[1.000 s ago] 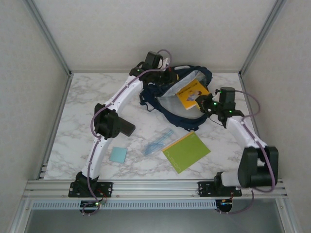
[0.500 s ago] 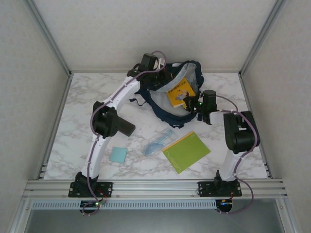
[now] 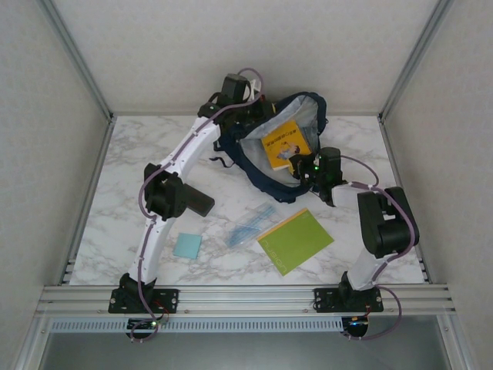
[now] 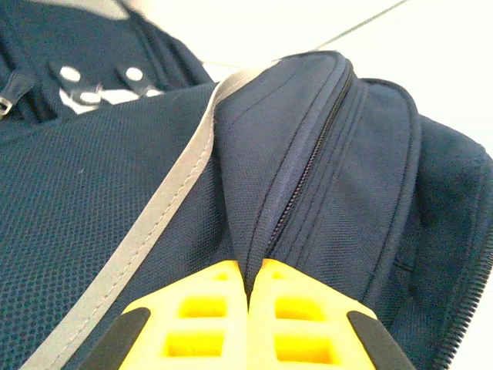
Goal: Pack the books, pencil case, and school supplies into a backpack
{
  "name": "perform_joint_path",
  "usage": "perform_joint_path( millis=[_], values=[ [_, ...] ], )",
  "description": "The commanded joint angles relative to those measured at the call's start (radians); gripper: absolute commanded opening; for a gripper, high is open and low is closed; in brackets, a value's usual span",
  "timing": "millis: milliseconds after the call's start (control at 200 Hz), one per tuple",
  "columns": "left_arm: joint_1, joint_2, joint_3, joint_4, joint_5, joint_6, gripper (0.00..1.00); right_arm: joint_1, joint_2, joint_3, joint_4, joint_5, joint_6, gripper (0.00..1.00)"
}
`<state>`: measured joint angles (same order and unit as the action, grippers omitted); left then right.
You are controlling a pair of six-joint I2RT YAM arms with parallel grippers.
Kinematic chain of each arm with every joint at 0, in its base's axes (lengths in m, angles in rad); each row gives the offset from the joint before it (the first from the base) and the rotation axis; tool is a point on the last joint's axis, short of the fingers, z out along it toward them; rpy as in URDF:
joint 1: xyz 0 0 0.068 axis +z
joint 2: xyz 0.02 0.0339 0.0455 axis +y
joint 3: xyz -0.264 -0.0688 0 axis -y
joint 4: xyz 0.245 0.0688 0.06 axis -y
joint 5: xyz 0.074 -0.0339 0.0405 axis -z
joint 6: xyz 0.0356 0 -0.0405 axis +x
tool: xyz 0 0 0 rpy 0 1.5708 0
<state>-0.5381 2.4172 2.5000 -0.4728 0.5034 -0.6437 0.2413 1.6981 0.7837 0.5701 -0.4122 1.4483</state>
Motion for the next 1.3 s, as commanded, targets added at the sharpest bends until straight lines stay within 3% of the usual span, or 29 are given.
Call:
perform_joint_path(
  millis=[0, 235, 365, 656, 826, 1041, 1121, 1201, 1291],
  values=[
    [-0.01, -0.022, 0.095, 0.123, -0.018, -0.019, 0.0, 0.032, -0.071, -0.051, 0.066, 0.053, 0.051, 0.0],
    [-0.014, -0.032, 0.091, 0.104, -0.03, 0.015, 0.0, 0.036, -0.223, -0.128, 0.014, 0.157, 0.03, 0.0],
    [-0.032, -0.045, 0.077, 0.064, -0.003, 0.046, 0.0, 0.027, -0.23, -0.105, 0.04, 0.188, -0.001, 0.0],
    [-0.052, -0.17, -0.137, 0.122, -0.005, 0.078, 0.0, 0.02, -0.011, 0.055, 0.207, 0.133, 0.027, 0.0],
    [-0.053, -0.184, -0.168, 0.139, -0.012, 0.079, 0.0, 0.04, 0.171, 0.155, 0.343, 0.083, 0.117, 0.0],
    [-0.033, -0.154, -0.179, 0.144, -0.05, 0.084, 0.0, 0.039, 0.2, 0.141, 0.24, 0.077, 0.078, 0.0],
    [-0.027, -0.136, -0.188, 0.137, -0.081, 0.094, 0.0, 0.019, 0.161, 0.117, 0.134, 0.057, 0.02, 0.16],
    [-0.022, -0.113, -0.194, 0.129, -0.106, 0.101, 0.0, -0.008, 0.092, 0.085, 0.004, 0.029, -0.059, 0.44],
    [-0.017, -0.089, -0.2, 0.115, -0.133, 0.111, 0.0, -0.043, -0.018, 0.073, -0.224, 0.006, -0.206, 0.59]
  ],
)
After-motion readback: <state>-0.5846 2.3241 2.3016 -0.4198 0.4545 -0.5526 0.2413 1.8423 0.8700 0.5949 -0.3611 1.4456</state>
